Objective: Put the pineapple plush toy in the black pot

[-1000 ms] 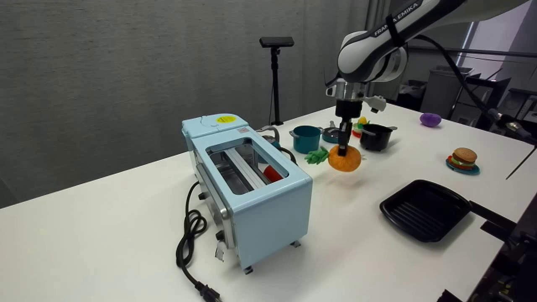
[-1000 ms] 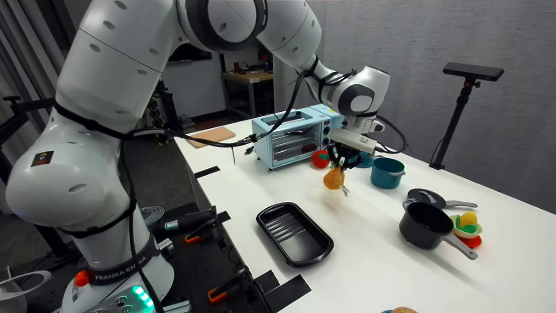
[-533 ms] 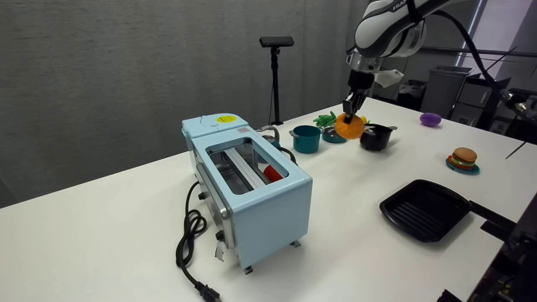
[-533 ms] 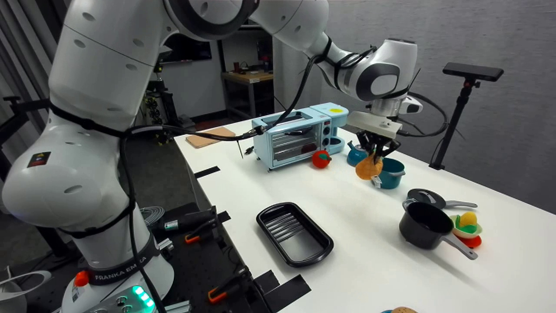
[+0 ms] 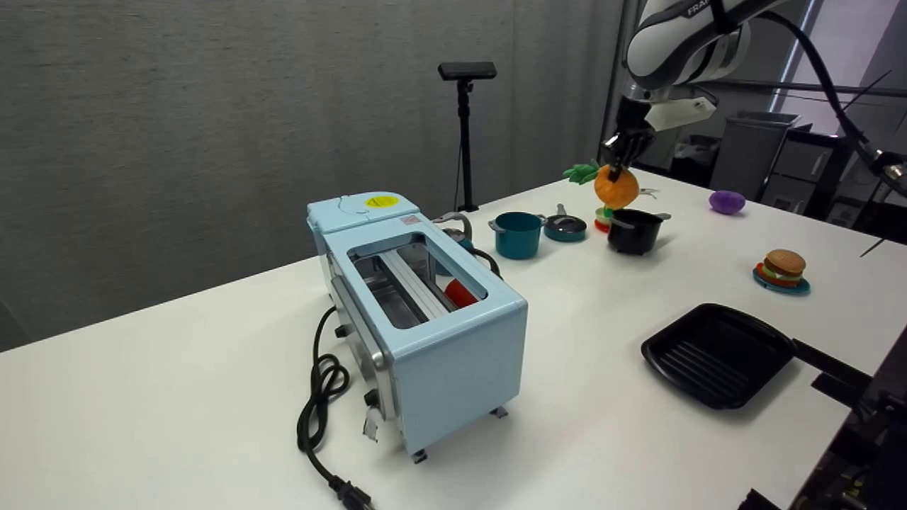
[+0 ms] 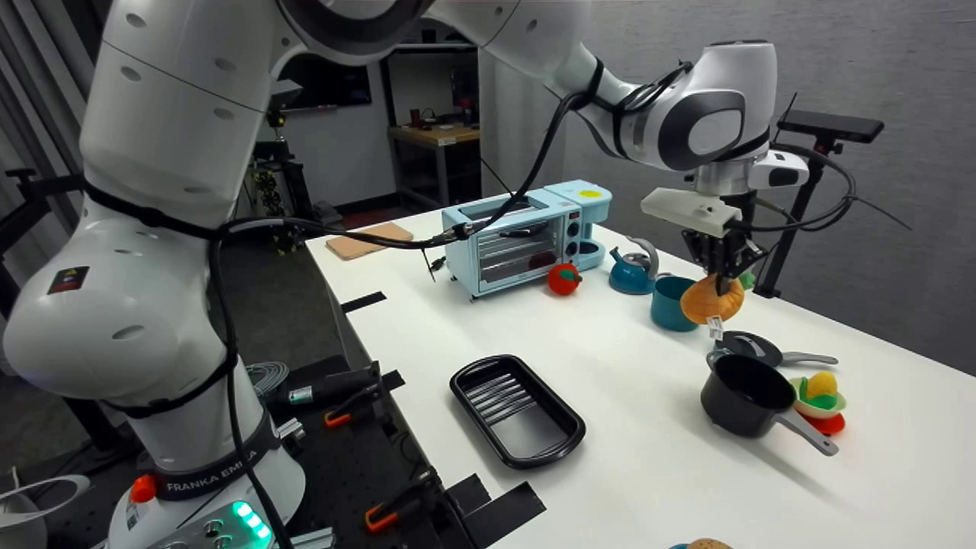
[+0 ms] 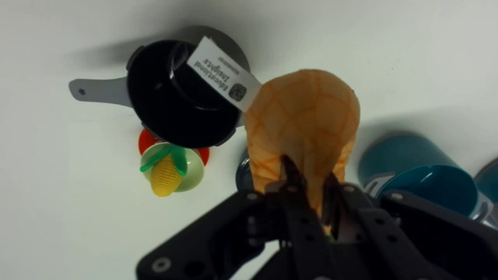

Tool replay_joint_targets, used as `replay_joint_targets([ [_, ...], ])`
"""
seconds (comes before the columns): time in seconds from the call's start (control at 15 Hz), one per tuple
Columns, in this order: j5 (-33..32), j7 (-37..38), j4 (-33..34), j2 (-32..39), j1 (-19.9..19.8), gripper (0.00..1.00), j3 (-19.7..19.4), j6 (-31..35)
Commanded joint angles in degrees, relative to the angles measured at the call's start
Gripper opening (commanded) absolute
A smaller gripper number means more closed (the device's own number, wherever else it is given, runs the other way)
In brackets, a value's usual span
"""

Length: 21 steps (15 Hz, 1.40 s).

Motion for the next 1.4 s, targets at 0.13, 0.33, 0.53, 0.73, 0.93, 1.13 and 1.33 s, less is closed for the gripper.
replay_joint_targets([
  [0.13, -5.1, 10.5, 0.2, -0.4, -0.1, 0.03, -4.5, 0.9],
  [0.33, -5.6, 11.9, 1.2, 0.8, -1.1, 0.03, -5.5, 0.5],
  [0.53, -5.5, 11.0, 1.9, 2.0, -1.8, 0.03, -5.5, 0.5],
  [0.73, -5.7, 10.9, 2.2, 2.9, -2.0, 0.03, -5.6, 0.5],
  [0.93, -6.0, 10.3, 2.3, 3.1, -2.0, 0.46, -5.5, 0.3],
  [1.13, -6.1, 9.8, 2.3, 2.6, -1.9, 0.69, -5.3, 0.8],
  [1.33, -6.8, 9.0, 2.4, 1.8, -1.6, 0.92, -5.0, 1.3],
])
